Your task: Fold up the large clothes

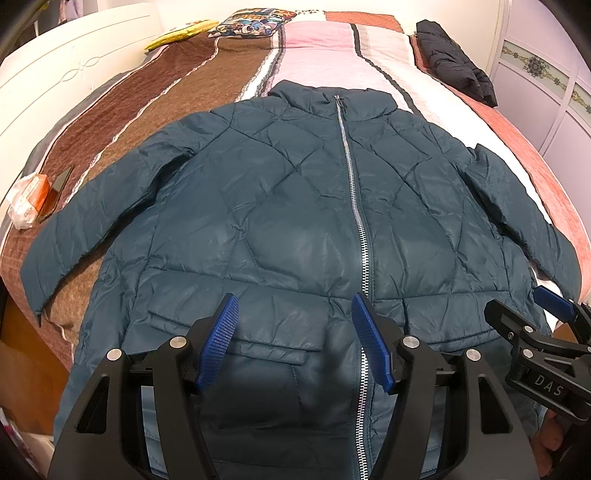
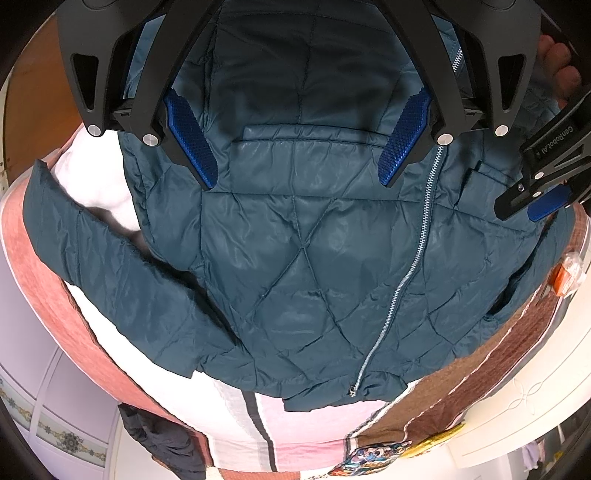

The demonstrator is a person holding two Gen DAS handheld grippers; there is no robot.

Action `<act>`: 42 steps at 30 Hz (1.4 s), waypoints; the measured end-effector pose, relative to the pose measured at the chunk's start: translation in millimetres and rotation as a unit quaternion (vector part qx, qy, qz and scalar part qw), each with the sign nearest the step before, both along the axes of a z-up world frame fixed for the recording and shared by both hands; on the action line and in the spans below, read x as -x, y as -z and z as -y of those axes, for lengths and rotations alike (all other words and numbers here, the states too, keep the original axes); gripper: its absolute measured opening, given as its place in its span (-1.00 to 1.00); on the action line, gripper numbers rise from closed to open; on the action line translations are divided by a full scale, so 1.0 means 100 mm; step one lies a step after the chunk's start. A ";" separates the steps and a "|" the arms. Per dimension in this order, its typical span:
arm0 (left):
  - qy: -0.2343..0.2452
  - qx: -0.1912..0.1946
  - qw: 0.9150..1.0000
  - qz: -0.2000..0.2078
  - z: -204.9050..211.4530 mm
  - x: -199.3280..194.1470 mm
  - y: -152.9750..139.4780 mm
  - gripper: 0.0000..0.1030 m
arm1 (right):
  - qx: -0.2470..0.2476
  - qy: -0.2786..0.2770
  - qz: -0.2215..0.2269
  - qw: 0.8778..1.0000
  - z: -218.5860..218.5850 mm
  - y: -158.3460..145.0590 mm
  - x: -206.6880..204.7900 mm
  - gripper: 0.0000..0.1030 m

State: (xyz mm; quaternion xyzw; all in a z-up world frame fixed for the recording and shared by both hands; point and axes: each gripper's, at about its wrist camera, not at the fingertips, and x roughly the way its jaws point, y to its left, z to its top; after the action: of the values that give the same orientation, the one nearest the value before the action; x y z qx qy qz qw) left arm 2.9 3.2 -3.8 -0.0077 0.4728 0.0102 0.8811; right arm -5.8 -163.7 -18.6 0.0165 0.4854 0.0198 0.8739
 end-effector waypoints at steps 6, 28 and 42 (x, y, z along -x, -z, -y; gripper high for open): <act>0.000 0.000 1.000 -0.001 0.00 0.00 0.00 0.23 | 0.000 0.000 -0.001 1.000 0.00 0.01 0.00 0.71; 0.001 0.000 1.000 -0.001 0.00 0.00 0.00 0.23 | -0.001 0.000 -0.003 1.000 0.00 0.02 0.00 0.71; 0.001 0.001 1.000 -0.001 0.00 0.00 0.00 0.23 | -0.001 0.000 -0.004 1.000 0.00 0.02 0.00 0.71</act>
State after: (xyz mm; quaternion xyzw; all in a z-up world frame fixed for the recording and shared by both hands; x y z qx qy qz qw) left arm 3.1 3.4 -3.7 -0.0078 0.4738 0.0093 0.8805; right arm -6.2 -163.7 -20.9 0.0177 0.4889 0.0201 0.8719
